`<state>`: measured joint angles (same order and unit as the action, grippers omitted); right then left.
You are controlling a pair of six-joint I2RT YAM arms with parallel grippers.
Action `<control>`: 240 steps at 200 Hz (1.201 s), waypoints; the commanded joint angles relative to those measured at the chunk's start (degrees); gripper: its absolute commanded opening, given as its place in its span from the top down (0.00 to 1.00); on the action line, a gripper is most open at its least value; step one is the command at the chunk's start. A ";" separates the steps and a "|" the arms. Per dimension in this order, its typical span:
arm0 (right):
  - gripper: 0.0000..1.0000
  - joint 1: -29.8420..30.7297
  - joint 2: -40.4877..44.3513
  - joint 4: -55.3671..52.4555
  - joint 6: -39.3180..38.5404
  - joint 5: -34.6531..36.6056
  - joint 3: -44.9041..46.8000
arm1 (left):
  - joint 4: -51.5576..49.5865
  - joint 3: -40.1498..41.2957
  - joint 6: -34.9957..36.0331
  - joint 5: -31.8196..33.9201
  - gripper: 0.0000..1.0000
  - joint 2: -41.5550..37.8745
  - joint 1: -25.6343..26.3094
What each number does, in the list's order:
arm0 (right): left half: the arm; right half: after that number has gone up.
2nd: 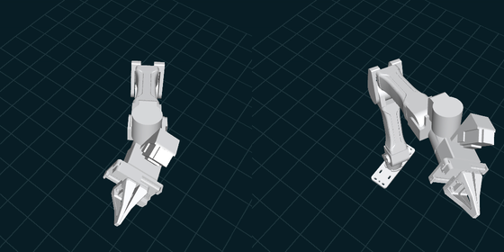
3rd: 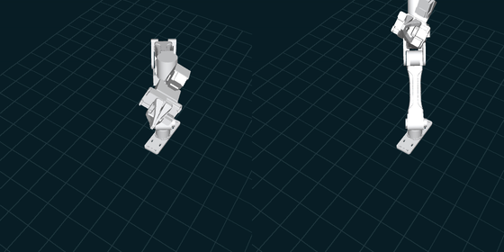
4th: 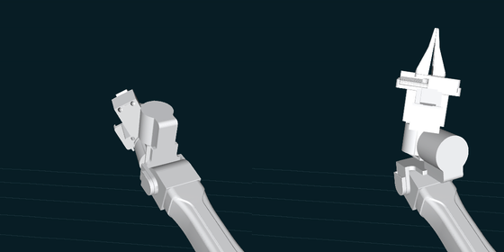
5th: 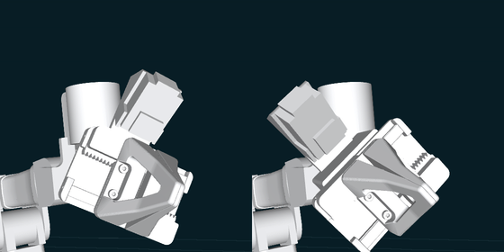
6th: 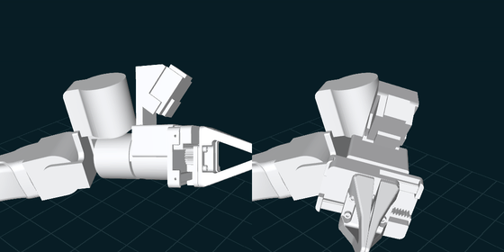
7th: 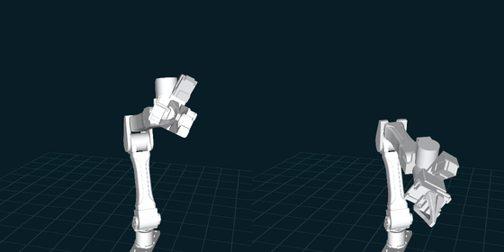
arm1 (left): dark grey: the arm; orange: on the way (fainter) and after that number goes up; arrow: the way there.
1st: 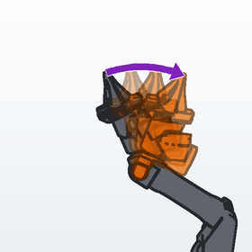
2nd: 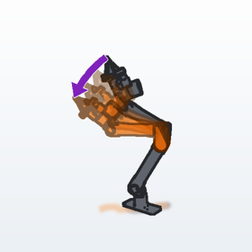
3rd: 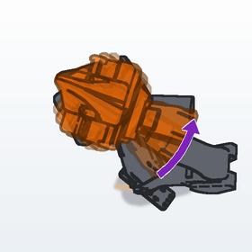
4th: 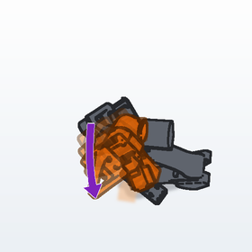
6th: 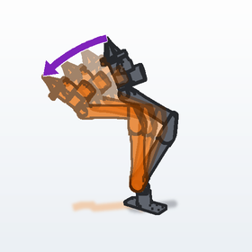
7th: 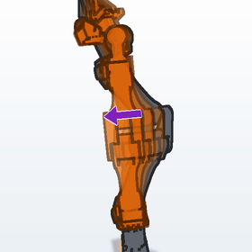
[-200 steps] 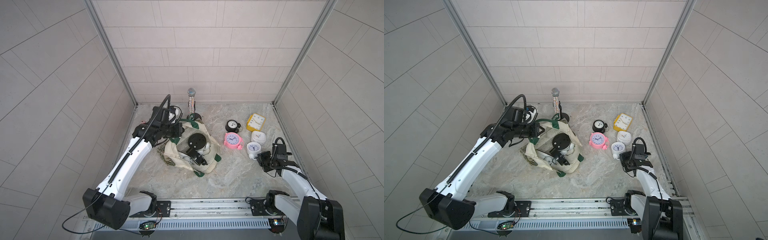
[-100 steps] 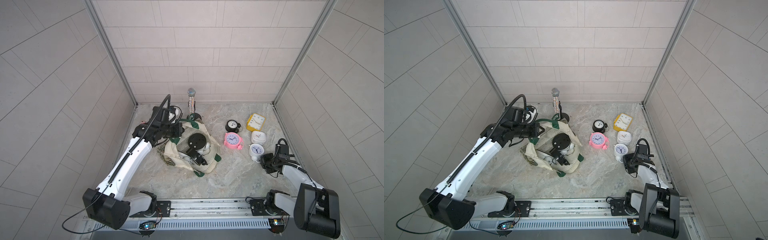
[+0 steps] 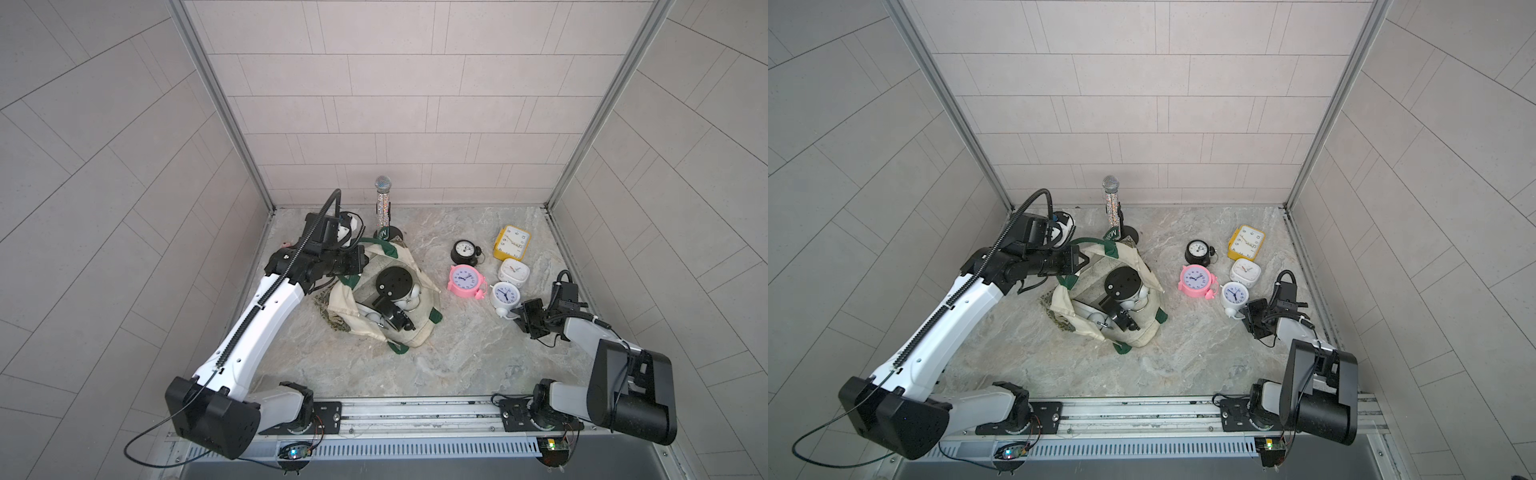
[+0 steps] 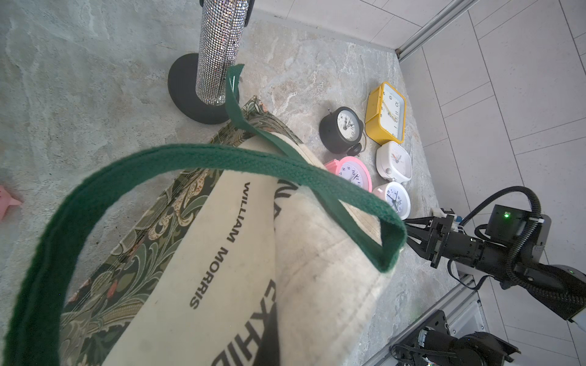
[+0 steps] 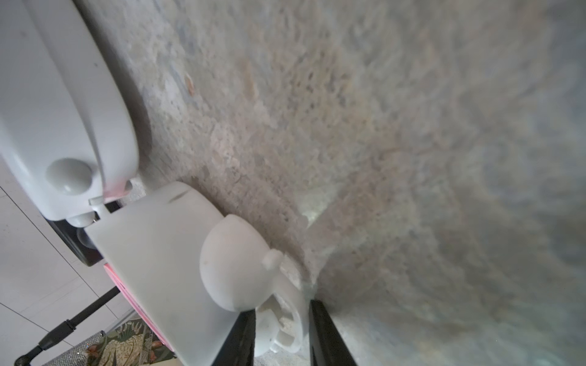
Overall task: Take the alarm clock out of the canvas bag
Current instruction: Place the alarm at the center of the board, then pick up the alarm from the canvas bag.
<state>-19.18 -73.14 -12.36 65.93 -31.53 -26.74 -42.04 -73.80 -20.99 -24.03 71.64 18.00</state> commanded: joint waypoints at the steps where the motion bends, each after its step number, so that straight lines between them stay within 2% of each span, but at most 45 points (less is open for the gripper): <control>1: 0.62 -0.05 -0.69 -5.40 -1.54 1.77 1.05 | 1.96 -0.73 0.06 -0.74 1.00 -1.33 -0.51; 22: 0.47 -0.03 2.25 -6.89 -1.91 3.82 0.83 | 2.12 -0.58 -0.10 -0.88 1.00 -1.32 -0.50; 57: 0.42 -0.07 6.85 -9.26 -2.17 5.26 -0.11 | 1.97 -0.57 0.03 -0.93 1.00 -1.68 -0.51; 78: 0.41 -0.08 9.35 -10.66 -3.86 4.59 -1.70 | 1.79 -0.47 0.25 -0.69 1.00 -1.94 -0.51; 123: 0.43 0.74 16.27 -10.22 -9.55 -3.38 -7.83 | 1.79 -0.60 0.25 -0.77 1.00 -1.97 -0.50; 148: 0.49 2.84 19.53 -1.41 -7.06 -9.29 -7.56 | 1.95 -0.62 -0.01 -0.75 1.00 -1.89 -0.51; 173: 0.49 10.39 21.18 5.13 -8.48 -9.71 -9.77 | 1.96 -0.64 -0.11 -0.84 1.00 -1.85 -0.46; 223: 0.54 31.40 19.52 6.89 -20.79 -5.66 -17.96 | 1.79 -0.64 -0.05 -0.61 1.00 -1.87 -0.51; 240: 0.54 39.47 18.86 5.37 -25.83 0.11 -19.97 | 1.88 -0.68 -0.11 -0.49 1.00 -1.78 -0.51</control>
<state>11.68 -53.63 -7.49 49.43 -37.65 -44.14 -42.04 -73.80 -21.02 -24.01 71.64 18.00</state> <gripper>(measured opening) 0.457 0.056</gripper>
